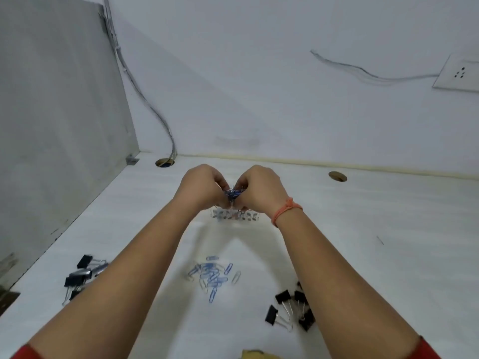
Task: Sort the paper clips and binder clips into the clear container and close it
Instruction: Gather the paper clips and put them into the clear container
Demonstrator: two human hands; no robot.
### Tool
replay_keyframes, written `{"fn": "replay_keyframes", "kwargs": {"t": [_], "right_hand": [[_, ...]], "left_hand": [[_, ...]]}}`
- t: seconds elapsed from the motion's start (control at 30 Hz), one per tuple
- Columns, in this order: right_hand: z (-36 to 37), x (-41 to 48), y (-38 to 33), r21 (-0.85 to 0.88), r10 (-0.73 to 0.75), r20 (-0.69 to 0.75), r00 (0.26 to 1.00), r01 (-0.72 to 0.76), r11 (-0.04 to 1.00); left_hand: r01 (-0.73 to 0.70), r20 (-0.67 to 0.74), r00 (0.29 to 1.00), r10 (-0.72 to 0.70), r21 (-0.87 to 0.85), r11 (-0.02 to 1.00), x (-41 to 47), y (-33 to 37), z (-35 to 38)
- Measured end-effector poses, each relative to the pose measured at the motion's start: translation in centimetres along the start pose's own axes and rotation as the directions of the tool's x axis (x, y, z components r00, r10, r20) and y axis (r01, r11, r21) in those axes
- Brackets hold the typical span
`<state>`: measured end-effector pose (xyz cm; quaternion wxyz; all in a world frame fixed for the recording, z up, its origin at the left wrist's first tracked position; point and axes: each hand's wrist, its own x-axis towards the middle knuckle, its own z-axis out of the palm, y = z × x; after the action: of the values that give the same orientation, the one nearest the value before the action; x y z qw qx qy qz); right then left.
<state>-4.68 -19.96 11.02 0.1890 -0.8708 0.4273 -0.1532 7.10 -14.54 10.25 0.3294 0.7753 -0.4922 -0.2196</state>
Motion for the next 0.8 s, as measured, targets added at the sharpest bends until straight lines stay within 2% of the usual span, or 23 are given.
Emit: {"fn": "replay_keyframes", "kwargs": {"t": [0.1,0.27,0.43,0.6,0.7,0.8], "right_hand": [[-1.8,3.5,0.1,0.001,0.029,-0.022,0.999,-0.029,1.0],[-1.6,9.4,1.5,-0.008,0.112,0.001,0.994,-0.112,0.994],[1.4,12.6,3.9,0.013,0.223,0.13,0.966,-0.227,0.974],[3.0,13.1,5.1,0.121,0.314,0.309,0.898,-0.365,0.923],[3.1,13.1,5.3,0.215,0.331,0.314,0.89,-0.406,0.888],[2.9,12.5,5.1,0.189,0.326,0.268,0.907,-0.381,0.905]], "left_hand": [[-0.003,0.015,1.0,0.004,-0.08,0.997,3.4,1.7,-1.0],[0.099,0.055,0.995,-0.089,-0.224,0.97,9.0,2.0,-0.5],[0.216,0.128,0.974,-0.187,-0.27,0.938,12.6,-0.2,2.4],[0.324,0.261,0.926,-0.272,-0.18,0.929,13.0,-1.0,3.2],[0.364,0.291,0.911,-0.291,-0.243,0.899,12.5,-0.6,3.2],[0.355,0.243,0.927,-0.284,-0.33,0.875,11.8,-0.4,3.3]]}}
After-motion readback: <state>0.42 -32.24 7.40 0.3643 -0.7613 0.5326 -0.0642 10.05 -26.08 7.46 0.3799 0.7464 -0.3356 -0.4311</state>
